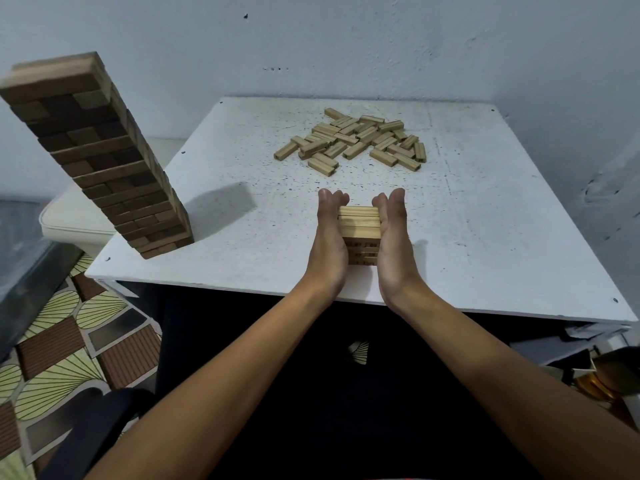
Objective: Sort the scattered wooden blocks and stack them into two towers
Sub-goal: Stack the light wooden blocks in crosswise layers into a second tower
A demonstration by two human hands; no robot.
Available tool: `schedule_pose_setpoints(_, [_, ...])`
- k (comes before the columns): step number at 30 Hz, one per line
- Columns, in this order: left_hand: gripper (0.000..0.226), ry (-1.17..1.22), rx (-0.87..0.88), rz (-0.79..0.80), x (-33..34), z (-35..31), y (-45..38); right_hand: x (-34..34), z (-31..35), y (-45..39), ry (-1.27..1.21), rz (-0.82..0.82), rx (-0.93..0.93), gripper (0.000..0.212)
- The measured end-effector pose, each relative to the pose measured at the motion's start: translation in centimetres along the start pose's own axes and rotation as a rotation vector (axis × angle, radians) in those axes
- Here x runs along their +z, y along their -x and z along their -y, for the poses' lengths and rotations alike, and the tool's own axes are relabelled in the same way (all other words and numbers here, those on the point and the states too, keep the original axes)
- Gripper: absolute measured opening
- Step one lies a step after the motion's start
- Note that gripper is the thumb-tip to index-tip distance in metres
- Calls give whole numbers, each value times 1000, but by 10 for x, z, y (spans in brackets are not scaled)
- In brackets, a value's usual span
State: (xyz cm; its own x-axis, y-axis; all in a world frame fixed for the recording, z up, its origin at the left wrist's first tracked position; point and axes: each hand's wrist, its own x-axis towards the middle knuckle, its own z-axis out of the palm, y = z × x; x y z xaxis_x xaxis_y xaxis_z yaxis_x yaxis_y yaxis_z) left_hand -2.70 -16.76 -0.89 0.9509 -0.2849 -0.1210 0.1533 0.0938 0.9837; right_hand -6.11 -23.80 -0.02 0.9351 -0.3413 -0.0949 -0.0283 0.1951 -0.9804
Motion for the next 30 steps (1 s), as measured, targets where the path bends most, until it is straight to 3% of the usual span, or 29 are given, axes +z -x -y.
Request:
schedule_pose_setpoints(6, [68, 17, 4, 18, 0, 1, -1, -1, -2, -2, 40, 9, -15, 53])
schedule_pose_setpoints(9, [85, 85, -2, 43, -4, 0, -3, -5, -3, -4, 36, -19, -9, 49])
schedule_pose_setpoints(14, [78, 48, 59, 52, -26, -2, -10, -22, 7, -7, 6, -6, 23, 82])
schedule_pose_setpoints(20, [85, -36, 85, 103, -39, -1, -9, -31, 8, -8, 54, 24, 12, 83])
schedule_pose_setpoints(25, [96, -107, 35, 169, -29, 4, 0, -22, 4, -3, 159, 104, 14, 49])
schedule_pose_setpoints(30, [88, -129, 24, 190, -25, 1, 4, -15, 8, 2, 154, 82, -7, 46])
